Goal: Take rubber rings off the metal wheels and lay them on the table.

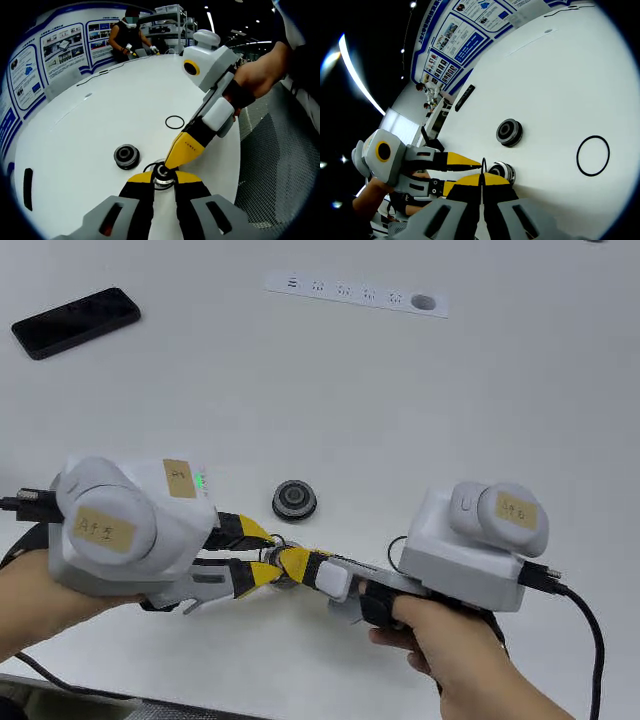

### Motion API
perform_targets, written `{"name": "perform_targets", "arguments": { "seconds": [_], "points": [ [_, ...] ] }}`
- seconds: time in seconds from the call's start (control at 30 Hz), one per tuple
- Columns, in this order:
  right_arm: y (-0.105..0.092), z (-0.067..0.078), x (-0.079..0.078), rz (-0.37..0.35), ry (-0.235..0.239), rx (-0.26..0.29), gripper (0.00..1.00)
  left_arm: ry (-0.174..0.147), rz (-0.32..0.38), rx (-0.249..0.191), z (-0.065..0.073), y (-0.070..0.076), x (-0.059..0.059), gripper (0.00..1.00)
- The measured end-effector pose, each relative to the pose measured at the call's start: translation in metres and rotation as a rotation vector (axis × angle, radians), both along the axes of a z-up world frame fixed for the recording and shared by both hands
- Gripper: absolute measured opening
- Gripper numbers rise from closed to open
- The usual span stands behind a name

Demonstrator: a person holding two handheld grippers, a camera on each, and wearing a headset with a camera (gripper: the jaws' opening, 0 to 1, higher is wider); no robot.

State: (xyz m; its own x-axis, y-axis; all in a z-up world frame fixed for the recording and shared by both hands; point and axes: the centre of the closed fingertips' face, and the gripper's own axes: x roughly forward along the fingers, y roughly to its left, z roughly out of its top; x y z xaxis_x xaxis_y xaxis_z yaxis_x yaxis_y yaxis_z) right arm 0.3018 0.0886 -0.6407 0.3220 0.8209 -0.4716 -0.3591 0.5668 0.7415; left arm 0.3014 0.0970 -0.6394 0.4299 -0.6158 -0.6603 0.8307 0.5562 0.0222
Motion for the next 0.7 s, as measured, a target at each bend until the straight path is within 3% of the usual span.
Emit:
{"name": "perform_targets", "arguments": {
  "seconds": [0.1, 0.33, 0.47, 0.7],
  "points": [
    [0.000, 0.003, -0.001, -0.003, 0.003, 0.011, 0.01, -0.007, 0.015, -0.001, 0.003, 0.003, 0.000, 0.16],
    [-0.005, 0.017, 0.009, -0.059, 0.015, 0.067, 0.01, -0.036, 0.082, -0.061, 0.019, 0.009, 0.003, 0.20],
    [-0.016, 0.022, 0.019, -0.106, 0.017, 0.086, 0.01, -0.063, 0.118, -0.091, 0.025, 0.014, 0.009, 0.23],
    [-0.041, 0.021, 0.033, -0.191, 0.023, 0.085, 0.01, -0.092, 0.161, -0.101, 0.035, 0.024, 0.014, 0.29]
  ]
}}
